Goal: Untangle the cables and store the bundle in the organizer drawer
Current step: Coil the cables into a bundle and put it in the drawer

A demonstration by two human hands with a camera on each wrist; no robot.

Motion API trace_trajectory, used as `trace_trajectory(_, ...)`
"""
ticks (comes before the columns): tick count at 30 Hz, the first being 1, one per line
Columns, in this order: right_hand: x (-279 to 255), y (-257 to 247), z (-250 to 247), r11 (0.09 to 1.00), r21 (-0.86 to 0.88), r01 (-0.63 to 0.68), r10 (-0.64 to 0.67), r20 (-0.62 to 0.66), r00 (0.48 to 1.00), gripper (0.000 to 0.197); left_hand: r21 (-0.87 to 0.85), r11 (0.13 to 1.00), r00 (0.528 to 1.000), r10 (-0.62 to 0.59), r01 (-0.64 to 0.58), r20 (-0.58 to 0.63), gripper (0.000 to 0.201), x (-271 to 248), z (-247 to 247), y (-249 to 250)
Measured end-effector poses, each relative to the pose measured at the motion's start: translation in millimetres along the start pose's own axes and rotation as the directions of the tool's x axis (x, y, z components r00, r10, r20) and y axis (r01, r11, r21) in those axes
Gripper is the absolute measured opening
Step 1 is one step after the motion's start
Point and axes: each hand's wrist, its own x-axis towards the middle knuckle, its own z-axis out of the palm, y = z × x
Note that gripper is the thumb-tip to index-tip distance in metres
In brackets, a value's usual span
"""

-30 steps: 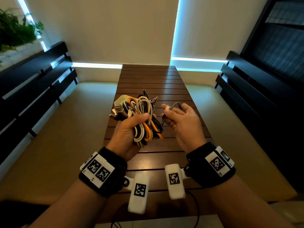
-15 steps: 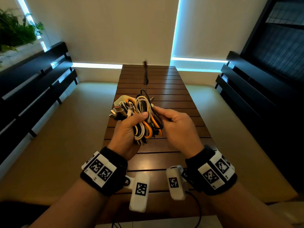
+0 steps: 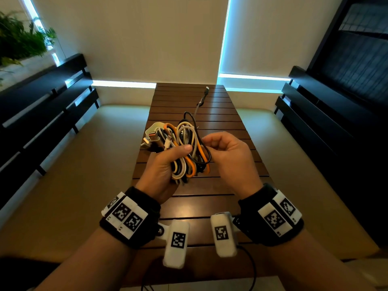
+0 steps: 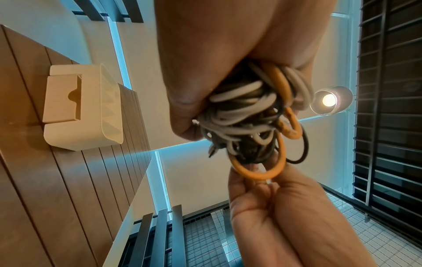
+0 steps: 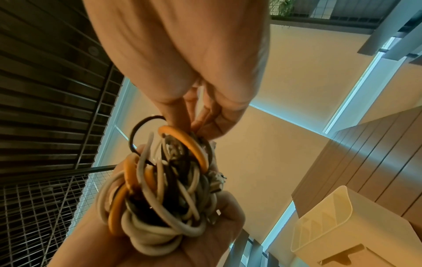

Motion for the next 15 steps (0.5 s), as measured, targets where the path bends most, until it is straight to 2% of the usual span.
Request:
trace_trajectory(2, -0.3, 0.3, 0.4, 1.000, 0.024, -0.007, 0.007, -0.006, 1.000, 0.012, 0.004, 1.000, 1.000, -0.007, 0.007, 0.024, 0.052, -0.5, -0.1, 0.6)
trace_trajectory(5, -0.4, -0.9, 0.1, 1.000, -0.001, 0.002, -0.002, 0.025, 1.000, 0.012, -0.002, 1.000, 1.000, -0.011, 0.011, 0.029, 0.057, -1.0, 0.8, 1.5)
trace_trajectory(11, 2.3, -7.3, -3.7, 0.986, 0.121, -0.113, 0.095, 0.144, 0.985, 0.033, -0.012, 1.000, 1.000, 0.018, -0.018, 0.020, 0.060, 0.5, -1.6, 7.1)
trace_trajectory(15, -0.4, -11.4, -1.8, 0.994, 0.063, -0.090, 0.080, 0.147, 0.986, 0.026, -0.025, 1.000, 0.999, 0.003, -0.002, 0.032, 0.049, 1.2, -1.6, 7.7)
